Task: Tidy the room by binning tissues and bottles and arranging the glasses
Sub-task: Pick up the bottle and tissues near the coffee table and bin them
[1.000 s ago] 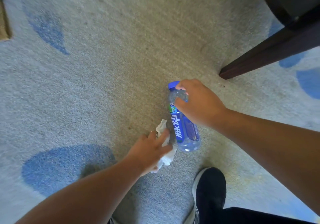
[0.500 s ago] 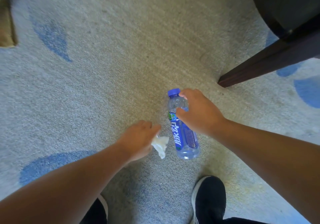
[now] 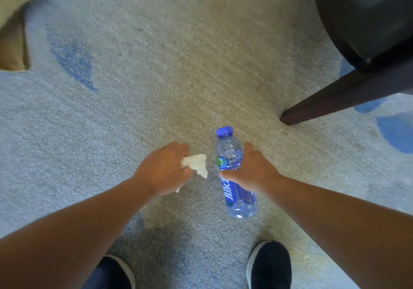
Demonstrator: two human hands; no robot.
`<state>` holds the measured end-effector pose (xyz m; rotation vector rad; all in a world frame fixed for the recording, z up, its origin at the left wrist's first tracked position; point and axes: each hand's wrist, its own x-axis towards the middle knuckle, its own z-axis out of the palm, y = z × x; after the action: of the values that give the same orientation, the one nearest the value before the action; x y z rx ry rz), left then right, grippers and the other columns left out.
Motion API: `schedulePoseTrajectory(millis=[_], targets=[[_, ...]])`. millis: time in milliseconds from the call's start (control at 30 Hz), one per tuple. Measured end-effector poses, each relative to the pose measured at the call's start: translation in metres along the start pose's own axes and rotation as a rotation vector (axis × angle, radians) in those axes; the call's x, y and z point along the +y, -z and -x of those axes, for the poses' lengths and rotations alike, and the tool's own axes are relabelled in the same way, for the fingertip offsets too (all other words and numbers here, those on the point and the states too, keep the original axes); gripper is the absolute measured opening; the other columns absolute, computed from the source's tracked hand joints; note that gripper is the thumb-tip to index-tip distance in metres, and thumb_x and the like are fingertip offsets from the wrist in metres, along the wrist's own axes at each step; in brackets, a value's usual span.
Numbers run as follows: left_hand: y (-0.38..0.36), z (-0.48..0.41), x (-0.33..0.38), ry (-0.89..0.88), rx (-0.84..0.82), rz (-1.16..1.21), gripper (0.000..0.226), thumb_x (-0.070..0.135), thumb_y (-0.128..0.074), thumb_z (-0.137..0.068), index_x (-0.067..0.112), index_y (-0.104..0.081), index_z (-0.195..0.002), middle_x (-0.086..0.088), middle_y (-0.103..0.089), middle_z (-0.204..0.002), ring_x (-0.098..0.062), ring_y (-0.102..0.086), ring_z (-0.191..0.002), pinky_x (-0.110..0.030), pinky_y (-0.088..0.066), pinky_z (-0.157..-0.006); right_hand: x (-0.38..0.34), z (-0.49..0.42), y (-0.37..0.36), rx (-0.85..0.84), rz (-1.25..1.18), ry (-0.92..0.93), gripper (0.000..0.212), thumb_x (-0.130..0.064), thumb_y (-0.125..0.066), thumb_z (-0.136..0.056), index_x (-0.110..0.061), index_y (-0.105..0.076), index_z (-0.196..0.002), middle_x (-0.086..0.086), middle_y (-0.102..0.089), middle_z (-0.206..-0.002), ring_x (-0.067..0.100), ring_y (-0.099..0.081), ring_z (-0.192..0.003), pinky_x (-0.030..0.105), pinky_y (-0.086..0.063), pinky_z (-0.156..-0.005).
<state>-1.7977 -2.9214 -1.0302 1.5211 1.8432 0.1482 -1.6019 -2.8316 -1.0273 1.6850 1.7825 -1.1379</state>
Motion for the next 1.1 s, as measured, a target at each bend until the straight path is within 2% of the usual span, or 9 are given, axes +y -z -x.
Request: schedulePoseTrajectory(millis=[200, 433, 500, 567, 667, 733, 867, 967, 1100], targets=[[0.001, 0.003, -0.002, -0.008, 0.017, -0.084, 0.041, 0.068, -0.040, -0.086, 0.028, -0.047, -0.087, 0.010, -0.049, -0.078, -0.009, -0.049, -0.069, -0.029, -0.037, -0.059, -0.003, -0.007, -0.013, -0.016, -0.060, -0.038, 0.087, -0.055, -0.081, -0.059, -0.028, -0.033, -0.126, 0.002, -0.056, -0.115, 0.023, -0.063, -0.097, 0.043, -0.055, -0.082], [0.000, 0.002, -0.006, -0.015, 0.033, -0.002, 0.017, 0.031, -0.041, -0.097, 0.023, -0.049, -0.110, 0.008, -0.054, -0.076, -0.014, -0.054, -0.066, -0.029, -0.036, -0.054, -0.005, -0.011, -0.018, 0.024, -0.113, -0.029, 0.071, -0.039, -0.080, -0.067, -0.025, -0.034, -0.120, 0.002, -0.057, -0.110, 0.023, -0.063, -0.092, 0.037, -0.054, -0.077], [0.002, 0.002, -0.007, 0.007, 0.039, 0.052, 0.024, 0.025, -0.043, -0.097, 0.028, -0.048, -0.120, 0.010, -0.056, -0.089, -0.013, -0.056, -0.072, -0.029, -0.040, -0.059, -0.007, -0.010, -0.014, 0.026, -0.139, -0.007, 0.071, -0.037, -0.080, -0.069, -0.025, -0.034, -0.121, 0.002, -0.058, -0.109, 0.022, -0.064, -0.091, 0.037, -0.054, -0.075], [0.009, -0.001, -0.008, 0.033, 0.055, 0.060, 0.023, 0.020, -0.044, -0.095, 0.030, -0.055, -0.112, 0.012, -0.053, -0.098, -0.013, -0.055, -0.078, -0.026, -0.040, -0.061, -0.012, -0.008, -0.008, 0.034, -0.182, 0.021, 0.068, -0.036, -0.080, -0.070, -0.026, -0.034, -0.120, 0.000, -0.059, -0.107, 0.019, -0.064, -0.088, 0.034, -0.053, -0.071], [0.032, -0.005, 0.000, 0.109, 0.090, 0.073, 0.015, 0.018, -0.046, -0.091, 0.026, -0.051, -0.078, 0.010, -0.054, -0.081, -0.013, -0.054, -0.071, -0.023, -0.031, -0.053, -0.026, 0.004, 0.010, 0.064, -0.225, 0.067, 0.063, -0.036, -0.080, -0.072, -0.028, -0.035, -0.116, -0.004, -0.060, -0.101, 0.012, -0.063, -0.081, 0.027, -0.047, -0.062], [0.055, -0.002, 0.010, 0.138, 0.112, 0.098, 0.019, 0.024, -0.049, -0.089, 0.024, -0.047, -0.070, 0.005, -0.055, -0.067, -0.012, -0.053, -0.060, -0.024, -0.030, -0.049, -0.040, 0.019, 0.027, 0.082, -0.251, 0.097, 0.060, -0.036, -0.079, -0.072, -0.028, -0.035, -0.112, -0.007, -0.059, -0.097, 0.007, -0.060, -0.077, 0.024, -0.041, -0.058], [0.110, 0.023, 0.043, 0.130, 0.169, 0.030, 0.033, 0.046, -0.048, -0.092, 0.019, -0.054, -0.073, 0.003, -0.055, -0.065, -0.010, -0.051, -0.061, -0.027, -0.030, -0.050, -0.072, 0.072, 0.065, 0.112, -0.315, 0.147, 0.056, -0.035, -0.078, -0.070, -0.030, -0.037, -0.108, -0.009, -0.059, -0.095, 0.007, -0.060, -0.079, 0.025, -0.041, -0.061], [0.158, 0.053, 0.073, 0.148, 0.193, 0.009, 0.038, 0.040, -0.042, -0.098, 0.023, -0.047, -0.064, 0.004, -0.051, -0.058, -0.014, -0.049, -0.057, -0.028, -0.029, -0.050, -0.099, 0.128, 0.103, 0.094, -0.361, 0.203, 0.053, -0.029, -0.077, -0.074, -0.029, -0.037, -0.109, -0.010, -0.058, -0.093, 0.000, -0.057, -0.075, 0.019, -0.036, -0.056], [0.233, 0.106, 0.120, 0.170, 0.193, -0.011, 0.019, 0.030, -0.044, -0.096, 0.023, -0.047, -0.078, 0.004, -0.044, -0.053, -0.017, -0.045, -0.052, -0.029, -0.025, -0.047, -0.131, 0.214, 0.159, 0.091, -0.436, 0.249, 0.051, -0.026, -0.077, -0.075, -0.031, -0.038, -0.108, -0.012, -0.059, -0.091, 0.001, -0.059, -0.076, 0.018, -0.039, -0.059]])
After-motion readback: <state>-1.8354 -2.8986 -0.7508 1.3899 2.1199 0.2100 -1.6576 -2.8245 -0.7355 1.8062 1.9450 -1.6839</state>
